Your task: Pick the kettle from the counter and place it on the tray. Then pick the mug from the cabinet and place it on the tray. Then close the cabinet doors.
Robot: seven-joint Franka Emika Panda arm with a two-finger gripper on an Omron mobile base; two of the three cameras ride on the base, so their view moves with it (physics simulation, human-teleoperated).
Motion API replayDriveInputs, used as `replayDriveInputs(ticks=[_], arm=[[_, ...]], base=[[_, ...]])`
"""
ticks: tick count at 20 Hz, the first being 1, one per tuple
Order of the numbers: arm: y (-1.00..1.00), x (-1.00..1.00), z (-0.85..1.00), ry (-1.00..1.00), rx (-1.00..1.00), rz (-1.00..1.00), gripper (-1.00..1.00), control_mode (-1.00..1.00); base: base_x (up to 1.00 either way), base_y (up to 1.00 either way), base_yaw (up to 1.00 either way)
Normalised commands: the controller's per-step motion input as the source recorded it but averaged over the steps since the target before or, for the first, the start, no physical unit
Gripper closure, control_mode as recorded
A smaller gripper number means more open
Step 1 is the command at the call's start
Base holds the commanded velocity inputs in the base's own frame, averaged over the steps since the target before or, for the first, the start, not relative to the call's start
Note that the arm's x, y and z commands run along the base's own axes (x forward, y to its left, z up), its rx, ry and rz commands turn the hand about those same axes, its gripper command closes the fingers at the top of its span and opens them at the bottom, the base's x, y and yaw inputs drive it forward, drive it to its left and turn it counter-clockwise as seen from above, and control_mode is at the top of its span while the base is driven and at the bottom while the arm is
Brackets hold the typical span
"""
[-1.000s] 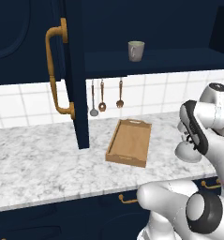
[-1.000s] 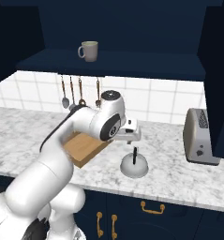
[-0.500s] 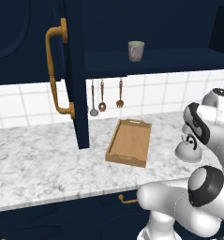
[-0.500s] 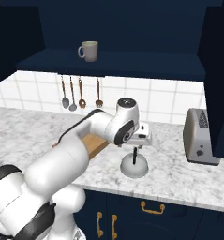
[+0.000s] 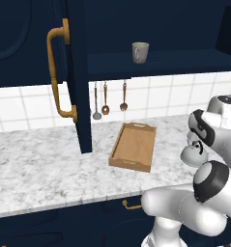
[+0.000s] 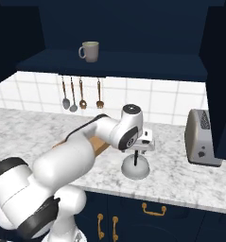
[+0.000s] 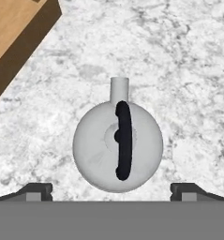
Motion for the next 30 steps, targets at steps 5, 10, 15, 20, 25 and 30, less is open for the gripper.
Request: replayDriveInputs(ticks=[5, 10, 15, 20, 25, 30], arm=[[-0.02, 0.15, -0.32, 0.01, 0.0, 0.0, -1.0, -1.0], [-0.02, 0.1, -0.23, 0.0, 0.0, 0.0, -1.0, -1.0], [-0.17, 0.07, -0.17, 0.01, 0.0, 0.0, -1.0, -1.0], [-0.14, 0.06, -0.18, 0.0, 0.0, 0.0, -1.0, -1.0], [-0.01, 0.09, -0.19, 0.0, 0.0, 0.0, -1.0, -1.0], [0.0, 0.01, -0.08, -0.03, 0.0, 0.0, 1.0, -1.0]], base=[[0.0, 0.0, 0.0], [0.0, 0.0, 0.0], [0.0, 0.0, 0.0], [0.0, 0.0, 0.0], [0.0, 0.0, 0.0], [0.0, 0.0, 0.0]])
